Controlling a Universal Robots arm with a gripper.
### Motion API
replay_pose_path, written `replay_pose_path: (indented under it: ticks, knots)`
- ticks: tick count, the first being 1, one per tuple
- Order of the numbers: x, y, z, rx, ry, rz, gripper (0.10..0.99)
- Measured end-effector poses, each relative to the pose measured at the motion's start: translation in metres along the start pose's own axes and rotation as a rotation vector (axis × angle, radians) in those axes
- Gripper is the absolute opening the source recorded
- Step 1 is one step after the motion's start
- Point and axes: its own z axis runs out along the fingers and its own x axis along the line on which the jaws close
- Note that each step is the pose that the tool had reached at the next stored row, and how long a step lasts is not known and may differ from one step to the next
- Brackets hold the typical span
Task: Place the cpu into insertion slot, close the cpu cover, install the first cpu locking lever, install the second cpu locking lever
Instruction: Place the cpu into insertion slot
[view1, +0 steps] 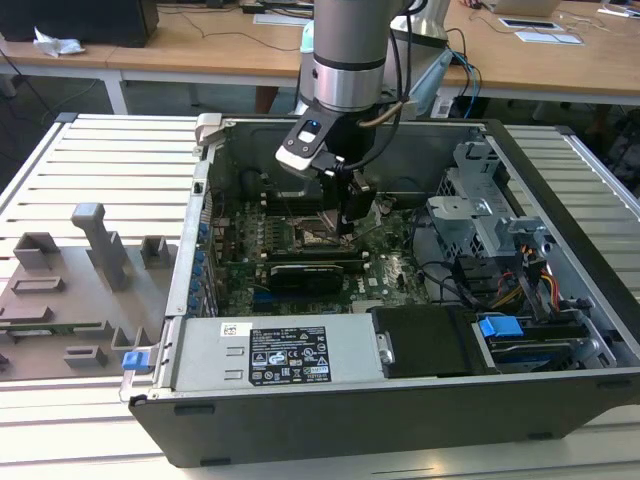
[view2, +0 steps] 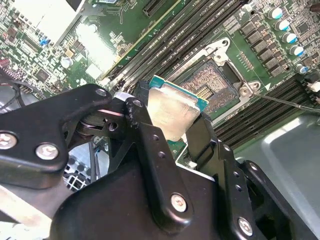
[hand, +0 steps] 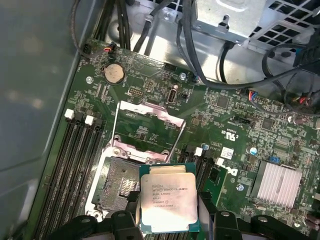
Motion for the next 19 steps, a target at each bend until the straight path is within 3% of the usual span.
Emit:
replay_pose_path:
  ticks: [19]
  knots:
    - [0.0, 0.0, 0.0001, 0.014, -0.0127, 0.151, 0.545]
